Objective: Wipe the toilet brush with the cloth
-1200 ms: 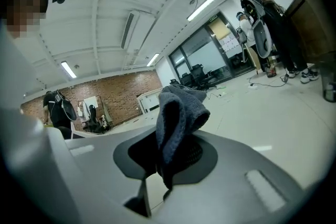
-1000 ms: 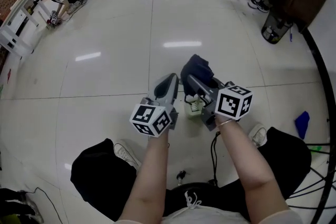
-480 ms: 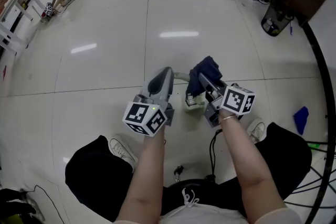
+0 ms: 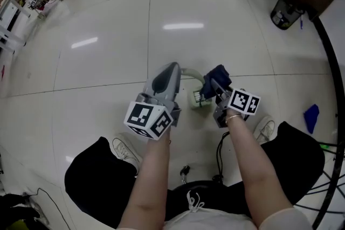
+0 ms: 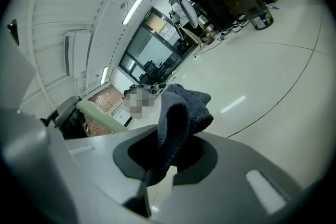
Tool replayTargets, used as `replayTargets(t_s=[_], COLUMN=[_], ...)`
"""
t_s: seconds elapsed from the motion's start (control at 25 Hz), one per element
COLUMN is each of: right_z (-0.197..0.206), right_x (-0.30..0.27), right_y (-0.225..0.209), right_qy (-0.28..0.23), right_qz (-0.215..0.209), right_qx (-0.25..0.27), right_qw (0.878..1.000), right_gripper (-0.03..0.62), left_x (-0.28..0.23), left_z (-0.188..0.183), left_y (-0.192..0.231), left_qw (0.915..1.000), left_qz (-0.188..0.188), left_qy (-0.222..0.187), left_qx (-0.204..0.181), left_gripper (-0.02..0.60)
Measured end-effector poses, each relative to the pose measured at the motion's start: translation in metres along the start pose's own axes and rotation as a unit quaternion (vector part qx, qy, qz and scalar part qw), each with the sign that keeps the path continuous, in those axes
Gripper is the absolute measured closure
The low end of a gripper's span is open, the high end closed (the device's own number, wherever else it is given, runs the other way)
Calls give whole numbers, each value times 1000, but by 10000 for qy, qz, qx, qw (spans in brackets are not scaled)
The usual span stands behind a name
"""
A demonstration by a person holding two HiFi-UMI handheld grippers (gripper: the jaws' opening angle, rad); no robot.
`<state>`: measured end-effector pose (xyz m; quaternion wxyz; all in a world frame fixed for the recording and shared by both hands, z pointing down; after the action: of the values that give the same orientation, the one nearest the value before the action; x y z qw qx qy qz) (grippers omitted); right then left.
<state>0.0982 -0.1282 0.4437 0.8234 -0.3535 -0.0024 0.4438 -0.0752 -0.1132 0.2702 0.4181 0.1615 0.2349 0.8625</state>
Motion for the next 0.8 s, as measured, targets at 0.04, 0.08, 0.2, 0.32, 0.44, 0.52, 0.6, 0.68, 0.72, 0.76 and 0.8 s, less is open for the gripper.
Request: replayTargets(t_s=[0.04,0.08,0.2,0.32,0.44,0.52,0.6,0.68,0.72,0.76,0.8], right_z=[6,13,34,57,74,82,88,94,95,95,93], right_x=[-2,-4,-6,-5,-9,-13,-13,-8,-5,-2,2], right_y=[-7,-13,-31,-47,-59,-60,-61,-66,-68,-70,-70], right_qy=[52,94,156,220,302,293,238,266,314,357,373], right_qz=[59,120,324,512,656,662,604,617,656,701,733], right_qx=[-50,-114,-542,-1042,-1151,-1166,-1264,-1370,-1372,-1333,-1257], right_qw=[10000,9998,9979,9930,9907,9905,9899,9883,9879,9879,9887], right_gripper=[530,530,530,530,530,530,530,530,530,530,530], left_x=[-1,-1,-2,-2,-3,-3,-4,-6,-8,-9,-9], left_z=[-1,-1,-1,1,2,0,0,1,2,2,2], left_y=[0,-1,-3,-6,-8,-9,-10,-12,-12,-12,-12], left_qw=[10000,10000,10000,9998,9995,9981,9957,9949,9951,9954,9957], left_qz=[7,12,15,1,45,26,-27,-17,-2,12,25], left_qy=[19,29,68,141,223,380,513,544,534,526,522], left_qx=[-20,-38,-55,-111,-231,-491,-776,-849,-828,-798,-765], left_gripper=[575,575,575,575,575,575,575,575,575,575,575])
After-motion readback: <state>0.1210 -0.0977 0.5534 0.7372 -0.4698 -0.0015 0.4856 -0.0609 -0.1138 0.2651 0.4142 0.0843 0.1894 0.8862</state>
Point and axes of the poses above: the fingertips, and each gripper's own axes: x backward along the fingers, y to its left, z out of its underside, the point moved 3 cm from there along x, backward along the fingers, and after that the axes turned 14 degrees about x, right-handed, at the moved point
